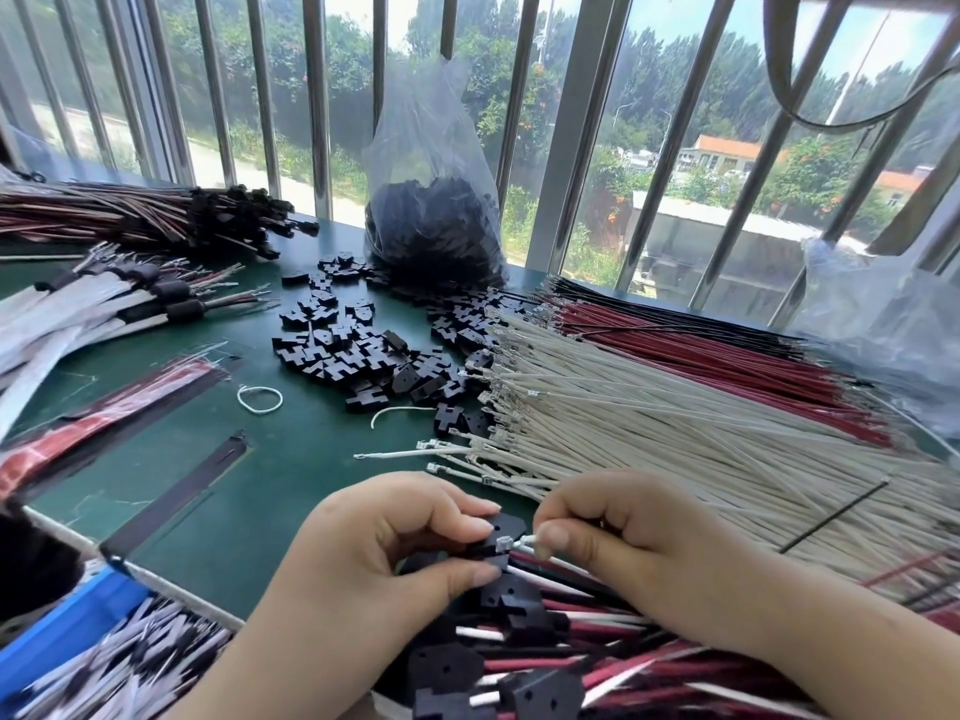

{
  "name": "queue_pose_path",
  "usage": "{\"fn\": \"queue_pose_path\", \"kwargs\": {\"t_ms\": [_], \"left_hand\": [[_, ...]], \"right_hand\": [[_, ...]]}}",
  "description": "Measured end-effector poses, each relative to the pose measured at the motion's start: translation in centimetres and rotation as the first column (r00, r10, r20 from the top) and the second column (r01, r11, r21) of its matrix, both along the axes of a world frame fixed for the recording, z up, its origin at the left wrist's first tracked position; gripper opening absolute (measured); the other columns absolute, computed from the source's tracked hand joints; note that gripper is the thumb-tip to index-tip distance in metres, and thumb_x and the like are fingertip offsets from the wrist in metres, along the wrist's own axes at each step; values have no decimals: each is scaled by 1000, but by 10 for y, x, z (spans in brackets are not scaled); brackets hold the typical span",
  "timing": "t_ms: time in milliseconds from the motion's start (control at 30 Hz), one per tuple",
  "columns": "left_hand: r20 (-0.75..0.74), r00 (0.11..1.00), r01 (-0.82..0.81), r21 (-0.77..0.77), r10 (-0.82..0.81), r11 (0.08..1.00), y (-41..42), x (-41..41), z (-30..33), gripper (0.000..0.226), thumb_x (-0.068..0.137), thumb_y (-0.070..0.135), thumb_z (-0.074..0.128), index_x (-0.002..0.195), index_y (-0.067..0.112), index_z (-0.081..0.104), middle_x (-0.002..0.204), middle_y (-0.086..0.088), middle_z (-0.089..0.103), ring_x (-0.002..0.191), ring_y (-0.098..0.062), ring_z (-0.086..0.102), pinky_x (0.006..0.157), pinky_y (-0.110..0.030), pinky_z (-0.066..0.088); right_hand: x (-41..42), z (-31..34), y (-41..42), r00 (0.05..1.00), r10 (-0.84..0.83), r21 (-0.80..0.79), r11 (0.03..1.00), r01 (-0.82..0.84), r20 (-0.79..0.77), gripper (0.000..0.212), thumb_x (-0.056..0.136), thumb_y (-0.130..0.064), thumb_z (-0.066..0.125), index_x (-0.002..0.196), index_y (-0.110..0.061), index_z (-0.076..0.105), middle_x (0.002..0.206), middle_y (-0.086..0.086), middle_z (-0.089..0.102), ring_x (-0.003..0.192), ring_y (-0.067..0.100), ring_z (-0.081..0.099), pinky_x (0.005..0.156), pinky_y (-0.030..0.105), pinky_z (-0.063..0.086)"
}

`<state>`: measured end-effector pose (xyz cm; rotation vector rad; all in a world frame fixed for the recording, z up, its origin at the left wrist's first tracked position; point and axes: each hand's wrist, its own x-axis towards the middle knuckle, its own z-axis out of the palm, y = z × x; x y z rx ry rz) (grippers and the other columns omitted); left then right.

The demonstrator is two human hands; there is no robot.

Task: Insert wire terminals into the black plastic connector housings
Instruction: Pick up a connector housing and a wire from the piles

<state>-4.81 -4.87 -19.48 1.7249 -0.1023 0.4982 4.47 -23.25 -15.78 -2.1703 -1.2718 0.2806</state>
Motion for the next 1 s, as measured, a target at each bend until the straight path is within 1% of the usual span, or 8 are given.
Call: {"fn": "queue_pose_path", "kwargs": {"t_ms": [67, 133, 233, 333, 500, 733, 867, 1000], "left_hand": [[4, 1000, 0, 14, 0, 1000, -2, 0, 2, 20, 44, 28, 83, 60, 29, 71, 86, 8, 75, 79, -10, 72, 68, -18, 56], [-12, 1000, -8, -24, 8, 1000, -2, 0, 3, 28, 43, 19, 93, 61, 25, 73, 84, 4, 75, 76, -10, 72, 65, -16, 55], [-36, 999, 20, -216, -29, 976, -2, 0, 4, 21, 39, 9, 78, 59, 14, 73, 81, -4, 76, 70, -14, 72, 60, -15, 54], [-43, 998, 29, -292, -43, 956, -1, -1, 6, 20, 38, 3, 74, 57, 9, 72, 79, -7, 75, 67, -14, 72, 57, -14, 53], [-71, 996, 24, -272, -45, 962, -2, -1, 10, 19, 35, 4, 75, 52, 11, 71, 78, -8, 75, 67, -14, 72, 57, -15, 53], [-105, 991, 40, -335, -79, 941, 2, 1, 8, 23, 31, 5, 76, 54, 8, 71, 76, -14, 74, 68, -21, 72, 58, -19, 56], [-80, 994, 44, -273, -69, 961, -1, 2, 6, 20, 35, 7, 76, 54, 12, 71, 78, -9, 75, 68, -15, 72, 59, -15, 54], [-19, 999, 33, -155, -37, 987, -4, 5, 1, 18, 44, 9, 78, 58, 17, 72, 85, -2, 75, 72, -13, 72, 62, -15, 54]], "right_hand": [[0, 0, 0, 1000, -1, -12, 1000, 1, 7, 21, 92, -37, 57, 72, -41, 57, 65, -5, 56, 60, 7, 48, 58, 22, 41], [0, 0, 0, 1000, 4, 5, 1000, -4, -14, 21, 91, -35, 59, 71, -38, 57, 64, -2, 56, 58, 8, 47, 57, 24, 41], [0, 2, -1, 993, 14, 82, 997, -5, -115, 20, 90, -38, 57, 70, -38, 58, 55, -11, 46, 53, 1, 38, 54, 17, 34], [2, 1, -3, 991, 22, 91, 996, -10, -131, 21, 91, -36, 57, 70, -38, 58, 56, -12, 44, 53, 1, 38, 55, 15, 34], [1, 0, -3, 993, 11, 56, 998, -4, -121, 19, 91, -37, 56, 72, -40, 59, 57, -11, 46, 54, 2, 39, 55, 16, 34], [1, 3, -3, 991, -13, 26, 1000, 16, -134, 21, 93, -35, 57, 73, -40, 60, 57, -11, 45, 53, 3, 38, 54, 14, 34], [-2, 2, 0, 998, -49, -20, 999, 48, -50, 25, 92, -33, 57, 69, -42, 57, 59, -13, 50, 55, 1, 43, 56, 15, 37], [-8, 0, 6, 996, -87, 9, 996, 87, -38, 26, 91, -32, 60, 65, -34, 56, 57, -16, 55, 52, -1, 48, 52, 12, 37]]}}
